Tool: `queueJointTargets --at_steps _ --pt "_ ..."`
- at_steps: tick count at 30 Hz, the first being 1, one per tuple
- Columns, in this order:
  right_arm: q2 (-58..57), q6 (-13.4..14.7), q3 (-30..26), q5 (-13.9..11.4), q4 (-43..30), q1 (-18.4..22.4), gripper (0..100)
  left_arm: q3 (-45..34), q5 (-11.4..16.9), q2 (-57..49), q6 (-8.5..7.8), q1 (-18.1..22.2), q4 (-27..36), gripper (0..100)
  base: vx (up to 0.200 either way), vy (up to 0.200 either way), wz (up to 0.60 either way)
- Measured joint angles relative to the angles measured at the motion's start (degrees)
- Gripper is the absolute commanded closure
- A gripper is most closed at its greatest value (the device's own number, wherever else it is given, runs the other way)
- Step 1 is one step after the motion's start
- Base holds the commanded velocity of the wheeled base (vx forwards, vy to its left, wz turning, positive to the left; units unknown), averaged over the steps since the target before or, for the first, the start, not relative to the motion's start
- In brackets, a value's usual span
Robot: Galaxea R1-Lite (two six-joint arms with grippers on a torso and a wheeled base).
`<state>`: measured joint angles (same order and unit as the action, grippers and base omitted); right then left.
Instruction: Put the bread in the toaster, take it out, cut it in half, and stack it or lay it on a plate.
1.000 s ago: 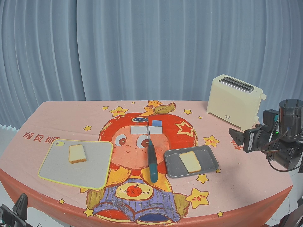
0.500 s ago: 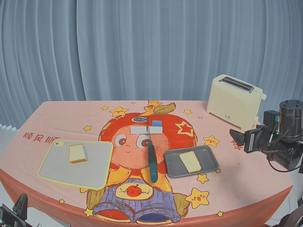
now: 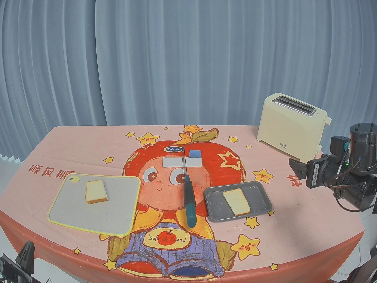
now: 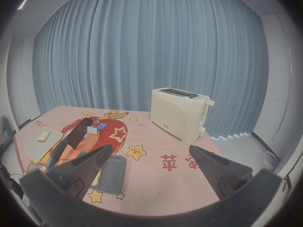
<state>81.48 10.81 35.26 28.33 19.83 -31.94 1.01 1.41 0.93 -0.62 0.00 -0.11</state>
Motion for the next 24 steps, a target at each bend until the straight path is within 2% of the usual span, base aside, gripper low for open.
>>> queueJointTargets --at_steps 24 --pt "0.1 -0.9 0.0 0.0 -0.1 0.8 0 0.0 0.0 0.0 0.0 0.0 -0.1 100 0.0 0.0 0.0"
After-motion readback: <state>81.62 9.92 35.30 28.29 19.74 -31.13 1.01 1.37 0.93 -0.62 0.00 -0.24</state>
